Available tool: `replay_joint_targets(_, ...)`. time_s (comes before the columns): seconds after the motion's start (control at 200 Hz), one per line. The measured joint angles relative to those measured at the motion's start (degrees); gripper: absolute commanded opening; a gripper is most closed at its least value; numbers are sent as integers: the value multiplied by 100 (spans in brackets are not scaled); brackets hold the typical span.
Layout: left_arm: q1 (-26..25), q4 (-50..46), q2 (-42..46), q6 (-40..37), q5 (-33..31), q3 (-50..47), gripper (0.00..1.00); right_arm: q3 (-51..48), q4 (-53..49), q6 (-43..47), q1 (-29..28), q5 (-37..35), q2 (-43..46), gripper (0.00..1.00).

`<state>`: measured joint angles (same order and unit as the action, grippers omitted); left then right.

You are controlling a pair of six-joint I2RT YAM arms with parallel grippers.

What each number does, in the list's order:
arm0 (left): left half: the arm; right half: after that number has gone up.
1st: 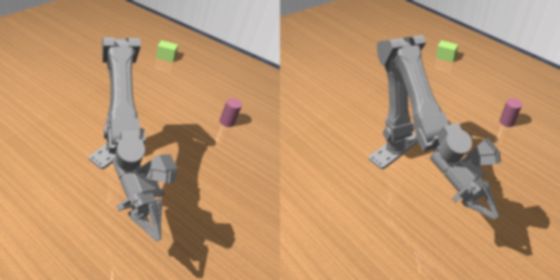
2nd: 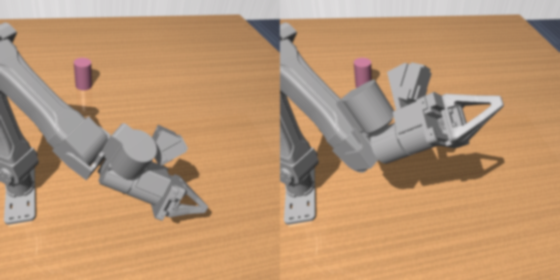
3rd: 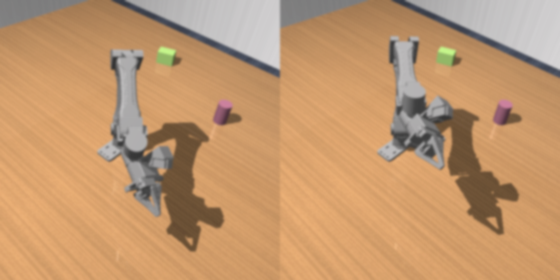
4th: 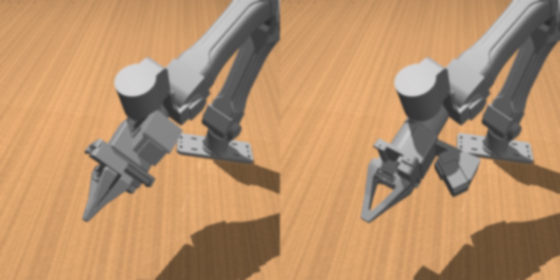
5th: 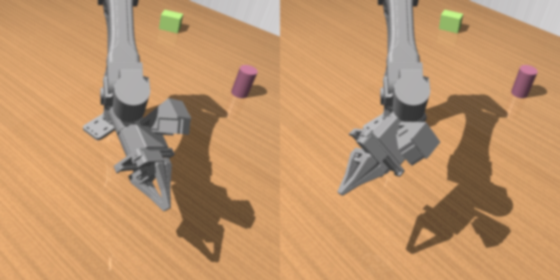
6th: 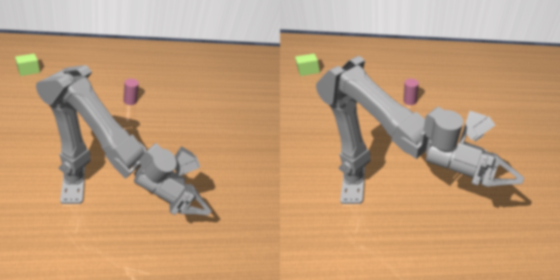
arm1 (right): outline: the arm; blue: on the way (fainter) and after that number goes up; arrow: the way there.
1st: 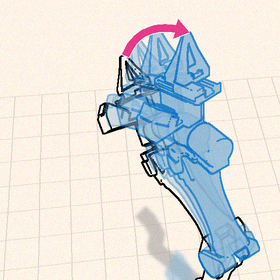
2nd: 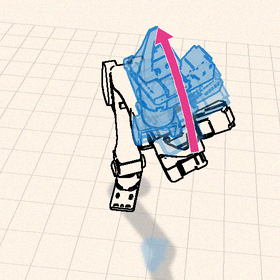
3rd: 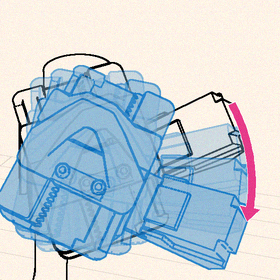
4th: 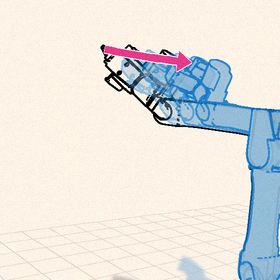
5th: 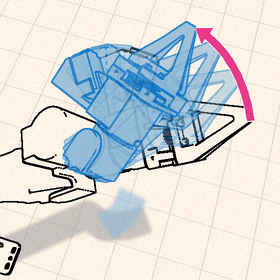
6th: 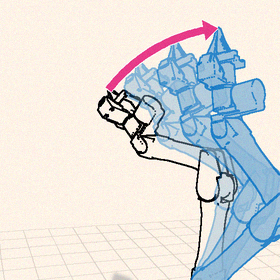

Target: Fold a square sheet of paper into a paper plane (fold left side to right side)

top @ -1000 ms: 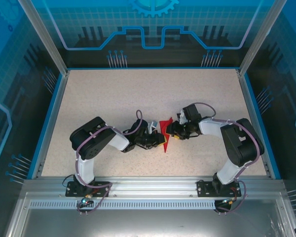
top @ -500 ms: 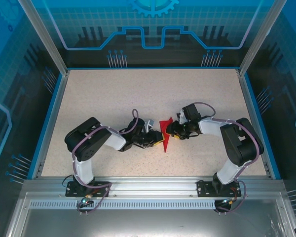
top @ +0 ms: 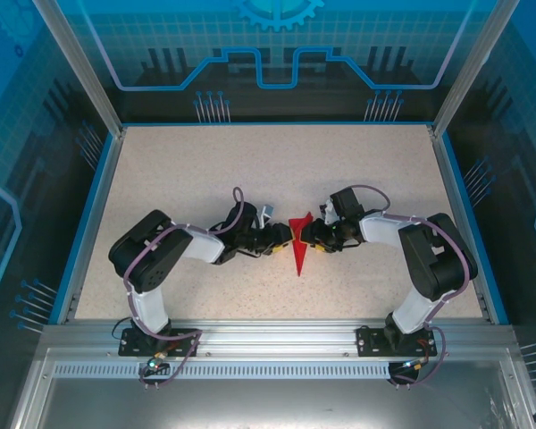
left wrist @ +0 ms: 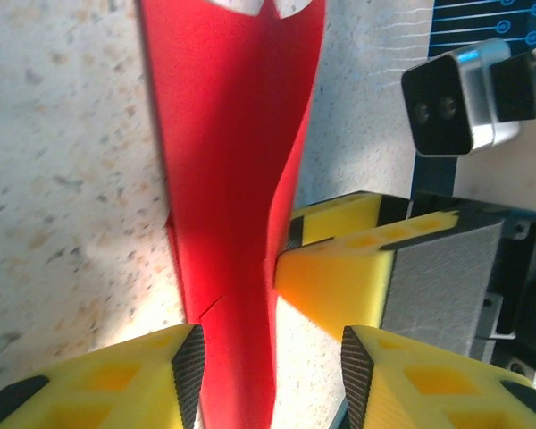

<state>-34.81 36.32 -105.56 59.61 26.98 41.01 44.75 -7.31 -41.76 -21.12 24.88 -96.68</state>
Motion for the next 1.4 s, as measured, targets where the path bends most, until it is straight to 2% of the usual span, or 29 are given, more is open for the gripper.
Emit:
replay_joint_targets(0.18, 7, -9, -267, 0, 61, 208, 45, 0, -2, 20, 0, 4, 0, 48)
replay_joint_targets(0.33, 9, -7, -442, 7, 120, 313, 38, 2, -7, 22, 0, 15, -4, 48)
replay_joint_targets(0.565, 11, 7, -619, 22, 201, 459, 13, 37, -59, 42, 0, 22, -20, 49)
replay_joint_targets(0.665, 11, 0, -629, 11, 201, 468, 6, 68, -87, 61, 0, 46, -20, 52)
replay_joint_targets(0.755, 11, -7, -629, -11, 201, 470, 4, 79, -109, 116, 0, 81, 7, 56)
replay_joint_targets(1.04, 11, -28, -629, -127, 199, 470, 3, 251, -85, 133, 57, 105, 79, 82)
replay_joint_targets(1.185, 11, -55, -629, -129, 195, 470, 4, 417, -26, 68, 98, 111, 66, 90)
replay_joint_targets(1.21, 11, -55, -629, -129, 195, 470, 3, 470, -26, 46, 98, 111, 44, 94)
replay_joint_targets(1.401, 11, -59, -629, -131, 184, 470, 3, 901, 2, 15, 98, 98, -197, 97)
